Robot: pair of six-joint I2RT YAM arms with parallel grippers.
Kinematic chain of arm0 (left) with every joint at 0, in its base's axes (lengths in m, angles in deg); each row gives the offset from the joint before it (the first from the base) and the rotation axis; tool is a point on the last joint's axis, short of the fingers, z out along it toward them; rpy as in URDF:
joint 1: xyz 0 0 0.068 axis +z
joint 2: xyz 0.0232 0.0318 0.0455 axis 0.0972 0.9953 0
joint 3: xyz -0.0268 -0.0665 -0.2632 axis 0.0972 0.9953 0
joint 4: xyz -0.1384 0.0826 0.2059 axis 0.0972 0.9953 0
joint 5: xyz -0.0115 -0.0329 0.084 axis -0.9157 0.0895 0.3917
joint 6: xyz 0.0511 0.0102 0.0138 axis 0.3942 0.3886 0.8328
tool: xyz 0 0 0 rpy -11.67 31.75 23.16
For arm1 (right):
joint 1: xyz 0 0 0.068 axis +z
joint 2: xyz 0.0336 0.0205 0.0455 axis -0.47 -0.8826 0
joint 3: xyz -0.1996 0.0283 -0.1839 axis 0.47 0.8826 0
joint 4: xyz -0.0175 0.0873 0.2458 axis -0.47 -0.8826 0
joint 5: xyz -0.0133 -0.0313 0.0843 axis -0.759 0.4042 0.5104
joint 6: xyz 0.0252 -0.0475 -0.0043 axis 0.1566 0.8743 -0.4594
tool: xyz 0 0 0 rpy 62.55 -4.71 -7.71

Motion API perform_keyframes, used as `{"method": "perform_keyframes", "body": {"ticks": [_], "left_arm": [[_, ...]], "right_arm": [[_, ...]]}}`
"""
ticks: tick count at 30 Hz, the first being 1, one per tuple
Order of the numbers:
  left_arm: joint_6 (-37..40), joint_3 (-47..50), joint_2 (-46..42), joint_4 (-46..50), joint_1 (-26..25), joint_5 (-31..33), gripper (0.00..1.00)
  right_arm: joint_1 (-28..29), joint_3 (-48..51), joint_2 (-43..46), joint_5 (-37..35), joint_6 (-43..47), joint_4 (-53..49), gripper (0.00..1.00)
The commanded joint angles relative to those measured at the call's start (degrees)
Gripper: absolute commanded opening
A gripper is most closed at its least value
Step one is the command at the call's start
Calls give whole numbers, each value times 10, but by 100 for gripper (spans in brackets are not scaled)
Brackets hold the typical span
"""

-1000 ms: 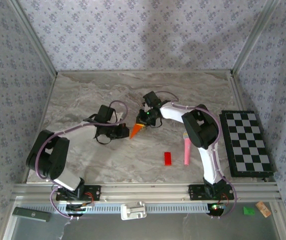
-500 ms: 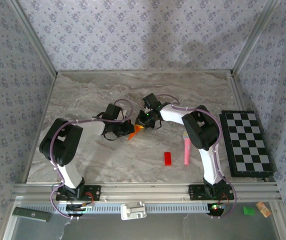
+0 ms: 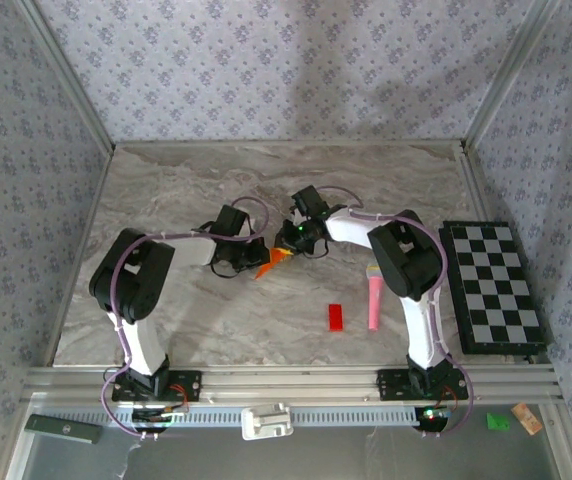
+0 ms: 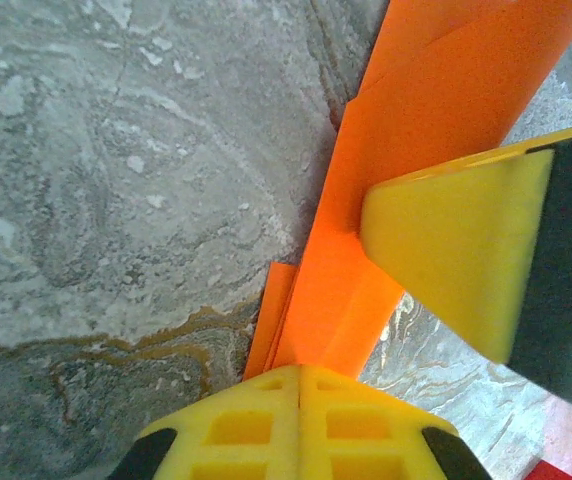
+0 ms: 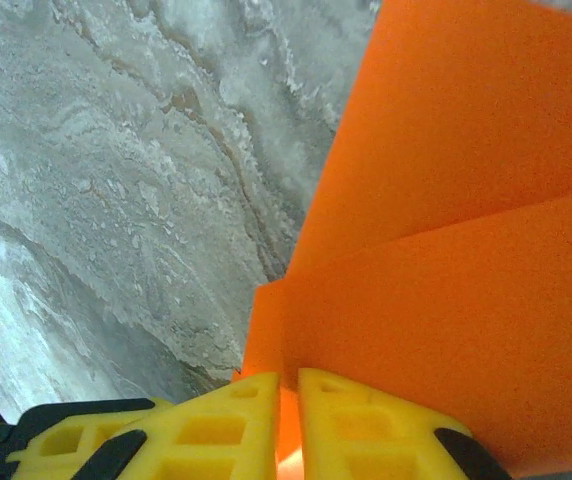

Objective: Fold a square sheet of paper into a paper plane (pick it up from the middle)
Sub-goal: Fold the wing for the fifth time at the center of the table.

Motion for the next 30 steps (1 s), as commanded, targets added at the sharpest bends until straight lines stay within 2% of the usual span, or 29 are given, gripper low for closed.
{"method": "perform_keyframes", "body": {"ticks": [1,12,24,30], "left_arm": [[13,-3,17,73,-4,32,0],[29,5,23,121,-9,70,0],[36,20,25,138,-9,77,0],[37,13,22,140,-9,72,0]], "right_arm": [[-8,13,25,-28,56,-2,15],[-36,51,8,-48,80,17,14],[-124,82,15,-34,84,68,14],[-155,79,23,-38,83,60,14]]}}
